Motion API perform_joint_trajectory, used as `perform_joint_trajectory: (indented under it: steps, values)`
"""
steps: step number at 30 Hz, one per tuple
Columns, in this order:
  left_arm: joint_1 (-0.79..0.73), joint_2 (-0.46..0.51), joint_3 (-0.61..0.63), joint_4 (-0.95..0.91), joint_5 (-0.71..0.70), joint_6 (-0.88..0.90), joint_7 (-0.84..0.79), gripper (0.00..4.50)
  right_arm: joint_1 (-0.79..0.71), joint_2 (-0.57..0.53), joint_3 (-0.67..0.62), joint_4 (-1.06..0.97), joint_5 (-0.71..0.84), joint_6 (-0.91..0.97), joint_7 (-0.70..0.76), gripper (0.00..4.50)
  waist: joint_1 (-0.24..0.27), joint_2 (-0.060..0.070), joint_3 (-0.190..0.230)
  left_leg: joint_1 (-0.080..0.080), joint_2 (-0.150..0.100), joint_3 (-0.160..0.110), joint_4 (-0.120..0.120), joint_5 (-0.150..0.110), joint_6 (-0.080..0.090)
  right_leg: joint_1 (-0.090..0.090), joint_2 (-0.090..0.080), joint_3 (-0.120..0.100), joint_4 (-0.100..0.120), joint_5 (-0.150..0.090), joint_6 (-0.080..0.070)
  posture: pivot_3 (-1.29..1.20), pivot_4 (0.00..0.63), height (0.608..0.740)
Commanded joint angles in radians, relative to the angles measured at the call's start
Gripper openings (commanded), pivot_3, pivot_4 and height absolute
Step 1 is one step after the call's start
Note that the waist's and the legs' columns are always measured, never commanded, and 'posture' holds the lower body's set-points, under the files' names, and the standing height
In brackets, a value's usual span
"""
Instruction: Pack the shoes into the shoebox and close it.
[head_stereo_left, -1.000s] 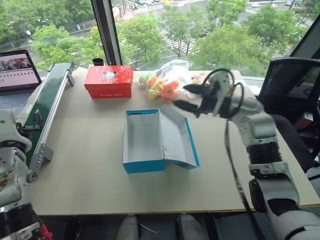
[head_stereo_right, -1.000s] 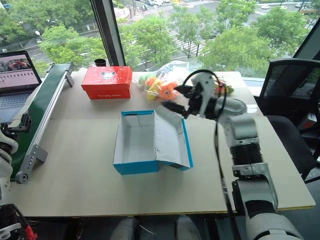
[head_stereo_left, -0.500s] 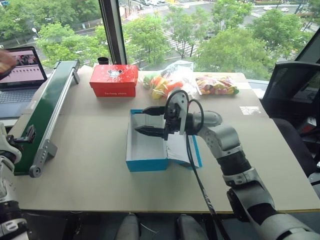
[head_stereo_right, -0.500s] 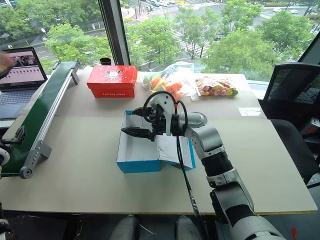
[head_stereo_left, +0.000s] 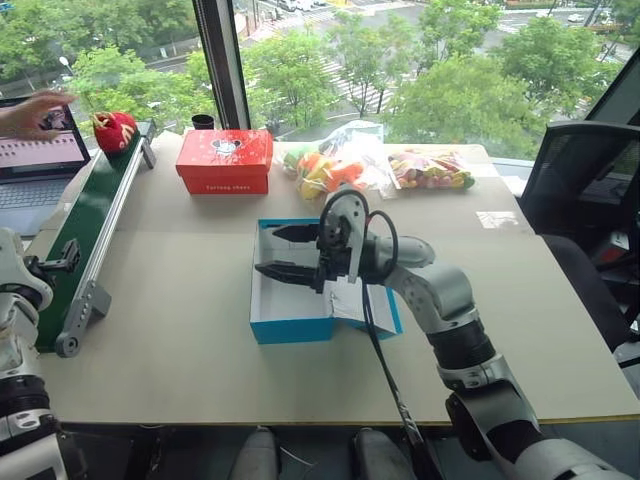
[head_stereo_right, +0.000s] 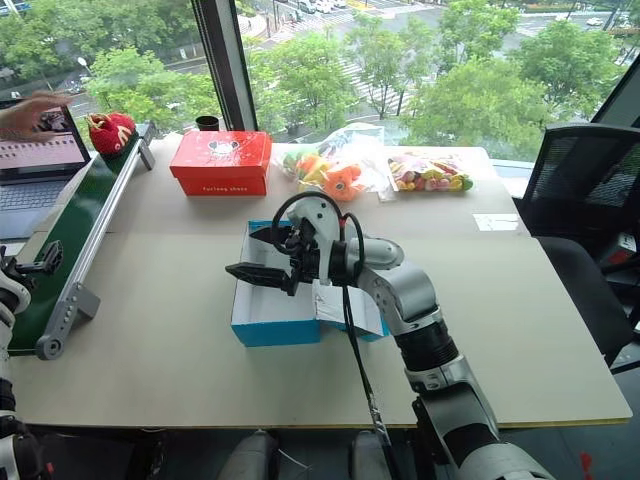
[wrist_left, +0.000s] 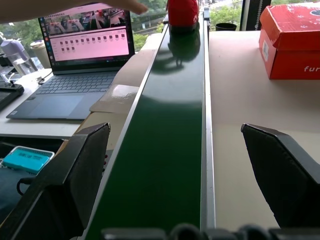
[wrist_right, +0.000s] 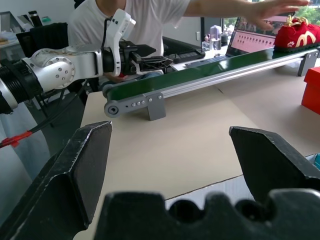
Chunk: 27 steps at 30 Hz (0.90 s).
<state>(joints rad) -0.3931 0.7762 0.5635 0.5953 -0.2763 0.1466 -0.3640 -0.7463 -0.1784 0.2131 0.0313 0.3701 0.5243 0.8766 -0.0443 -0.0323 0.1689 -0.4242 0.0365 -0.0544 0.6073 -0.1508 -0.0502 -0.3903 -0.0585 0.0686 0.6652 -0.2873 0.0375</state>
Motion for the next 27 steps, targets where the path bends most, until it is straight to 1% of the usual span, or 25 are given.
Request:
perform_joint_trajectory:
  steps: [1,3,6,10,12,19,27]
  values:
    - [-0.016,0.009,0.007,0.021,-0.003,-0.034,0.013,4.5,0.004,-0.023,0.003,0.043,-0.085,-0.094,-0.052,4.47,0.001,0.0,0.0,0.0,0.0,0.0,0.0,0.0,0.0,0.0,0.0,0.0,0.0,0.0,0.0,0.0,0.15,0.739]
    - [-0.019,0.012,0.007,0.033,-0.005,-0.041,0.011,4.5,0.014,-0.028,-0.004,0.06,-0.095,-0.123,-0.052,4.47,0.001,0.0,0.0,0.0,0.0,0.0,0.0,0.0,0.0,0.0,0.0,0.0,0.0,0.0,0.0,0.0,0.15,0.739]
    - [-0.023,0.018,0.008,0.051,-0.008,-0.049,0.007,4.5,0.029,-0.016,-0.052,0.075,-0.084,-0.135,-0.098,4.47,0.001,0.0,0.0,0.0,0.0,0.0,0.0,0.0,0.0,0.0,0.0,0.0,0.0,0.0,0.0,0.0,0.15,0.739]
    - [-0.035,0.029,0.008,0.08,-0.008,-0.06,-0.002,4.5,0.027,-0.008,-0.074,0.1,-0.141,-0.167,-0.206,4.47,0.001,0.0,0.0,0.0,0.0,0.0,0.0,0.0,0.0,0.0,0.0,0.0,0.0,0.0,0.0,0.0,0.15,0.739]
    - [-0.043,0.035,0.005,0.099,-0.005,-0.067,-0.007,4.5,0.024,0.005,-0.094,0.108,-0.137,-0.155,-0.243,4.47,0.001,0.0,0.0,0.0,0.0,0.0,0.0,0.0,0.0,0.0,0.0,0.0,0.0,0.0,0.0,0.0,0.15,0.739]
    - [-0.061,0.047,-0.012,0.152,0.005,-0.081,-0.024,4.5,0.025,0.013,-0.1,0.106,-0.131,-0.15,-0.264,4.47,0.0,0.0,0.0,0.0,0.0,0.0,0.0,0.0,0.0,0.0,0.0,0.0,0.0,0.0,0.0,0.0,0.15,0.739]
    - [-0.12,0.079,-0.034,0.285,0.018,-0.139,-0.023,4.5,0.031,0.004,-0.102,0.11,-0.133,-0.157,-0.269,4.47,0.001,0.0,0.0,0.0,0.0,0.0,0.0,0.0,0.0,0.0,0.0,0.0,0.0,0.0,0.0,0.0,0.15,0.739]
